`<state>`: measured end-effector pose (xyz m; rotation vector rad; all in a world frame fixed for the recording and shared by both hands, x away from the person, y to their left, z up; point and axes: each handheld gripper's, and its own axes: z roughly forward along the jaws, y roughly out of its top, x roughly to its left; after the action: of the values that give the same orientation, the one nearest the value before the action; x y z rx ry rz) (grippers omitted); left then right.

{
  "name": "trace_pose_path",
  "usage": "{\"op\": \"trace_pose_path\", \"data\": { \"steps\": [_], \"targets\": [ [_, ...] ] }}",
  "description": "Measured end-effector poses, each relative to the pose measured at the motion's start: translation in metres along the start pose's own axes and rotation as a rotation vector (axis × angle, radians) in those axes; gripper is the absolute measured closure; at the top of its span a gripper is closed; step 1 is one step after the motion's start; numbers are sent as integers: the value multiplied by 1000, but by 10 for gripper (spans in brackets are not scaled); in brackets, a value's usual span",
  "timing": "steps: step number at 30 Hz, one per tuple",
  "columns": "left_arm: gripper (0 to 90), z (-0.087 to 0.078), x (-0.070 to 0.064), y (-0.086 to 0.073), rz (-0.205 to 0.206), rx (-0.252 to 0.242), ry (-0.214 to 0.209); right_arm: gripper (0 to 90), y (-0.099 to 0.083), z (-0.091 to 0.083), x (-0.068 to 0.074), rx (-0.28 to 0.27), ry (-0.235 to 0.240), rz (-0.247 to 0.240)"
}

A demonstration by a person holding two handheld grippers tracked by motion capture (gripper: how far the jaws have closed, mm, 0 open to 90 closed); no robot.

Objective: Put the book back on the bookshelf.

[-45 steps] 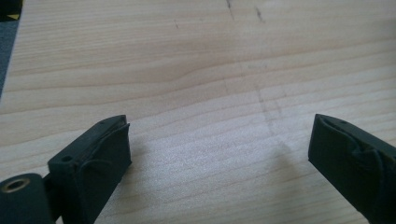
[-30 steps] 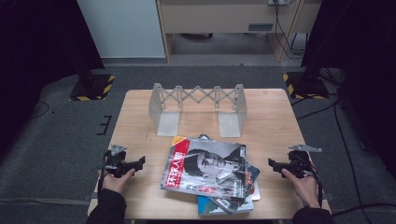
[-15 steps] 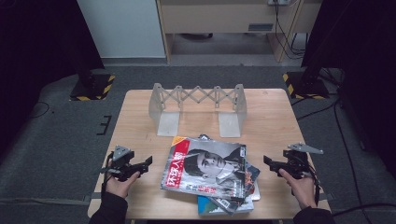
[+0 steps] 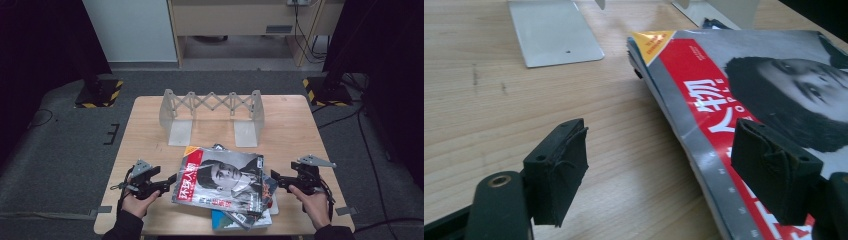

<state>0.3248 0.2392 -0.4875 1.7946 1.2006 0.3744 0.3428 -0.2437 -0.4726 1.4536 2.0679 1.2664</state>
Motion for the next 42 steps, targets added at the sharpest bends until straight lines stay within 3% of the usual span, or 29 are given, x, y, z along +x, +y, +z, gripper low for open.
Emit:
{"op": "trace_pose_path", "data": {
  "steps": [7, 12, 18, 28, 35, 41, 42],
  "targets": [
    [245, 5, -10, -5, -30, 41, -73, 82, -1, 6, 20, 4, 61, -29],
    [269, 9, -15, -7, -17, 67, -94, 83, -4, 12, 35, 18, 101, -43],
    [281, 13, -16, -11, -30, 102, -125, 91, -8, 20, 48, 48, 139, -69],
    [278, 21, -19, -15, -64, 131, -200, 97, -15, 30, 57, 83, 177, -85],
    [255, 24, -19, -17, -73, 134, -232, 88, -17, 32, 60, 73, 177, -104],
    [224, 29, -16, -19, -85, 130, -277, 86, -18, 32, 60, 69, 176, -102],
    [217, 32, -15, -20, -106, 135, -304, 86, -18, 32, 60, 68, 175, -102]
  ]
}}
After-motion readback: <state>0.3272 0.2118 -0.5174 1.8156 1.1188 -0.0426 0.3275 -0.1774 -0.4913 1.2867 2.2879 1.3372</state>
